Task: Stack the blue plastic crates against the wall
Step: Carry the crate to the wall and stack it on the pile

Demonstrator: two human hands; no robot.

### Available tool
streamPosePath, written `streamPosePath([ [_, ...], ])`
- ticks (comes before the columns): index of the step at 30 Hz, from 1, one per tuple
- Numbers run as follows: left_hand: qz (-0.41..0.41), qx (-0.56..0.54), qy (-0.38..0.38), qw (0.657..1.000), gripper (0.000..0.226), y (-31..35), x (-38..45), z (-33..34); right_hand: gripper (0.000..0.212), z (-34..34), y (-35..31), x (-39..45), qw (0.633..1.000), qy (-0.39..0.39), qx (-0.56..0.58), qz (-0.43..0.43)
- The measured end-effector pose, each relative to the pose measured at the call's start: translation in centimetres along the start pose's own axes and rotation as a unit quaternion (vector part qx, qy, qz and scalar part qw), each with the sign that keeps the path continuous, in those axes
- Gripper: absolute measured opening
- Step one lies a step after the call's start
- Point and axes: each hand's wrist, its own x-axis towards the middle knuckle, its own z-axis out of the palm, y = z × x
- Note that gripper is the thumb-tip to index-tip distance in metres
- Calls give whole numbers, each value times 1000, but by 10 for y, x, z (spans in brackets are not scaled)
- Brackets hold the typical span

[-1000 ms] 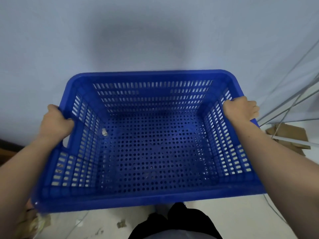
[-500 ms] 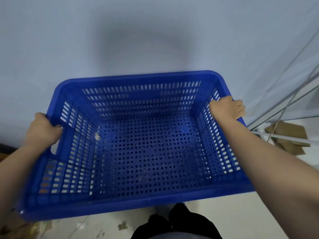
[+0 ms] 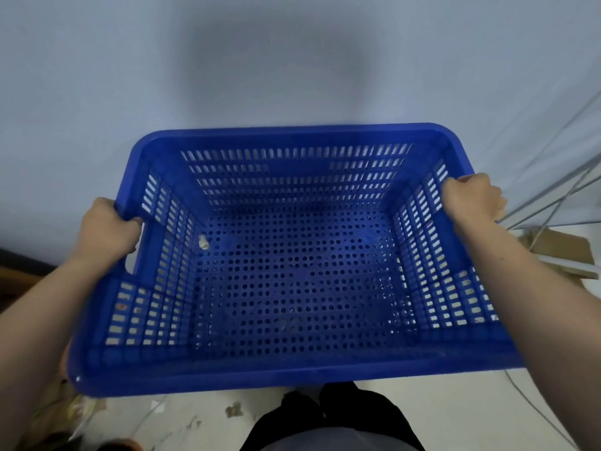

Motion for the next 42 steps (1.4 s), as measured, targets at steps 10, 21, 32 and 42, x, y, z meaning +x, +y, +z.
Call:
streamPosePath([
  [10,12,67,10,998,36,12,-13,2,37,18,10,-11,989,11,-128,-71],
  [21,-4,-64,1,998,24,2,-11,0,35,0,0,-7,999,27,0,-35],
  [32,-15,16,-10,1000,37,2,-7,4,36,16,-7,-5,994,49,-93,-34],
  [42,-3,21,-11,1000,34,-12,-11,5,27,25,21,-8,964,46,-212,-151],
])
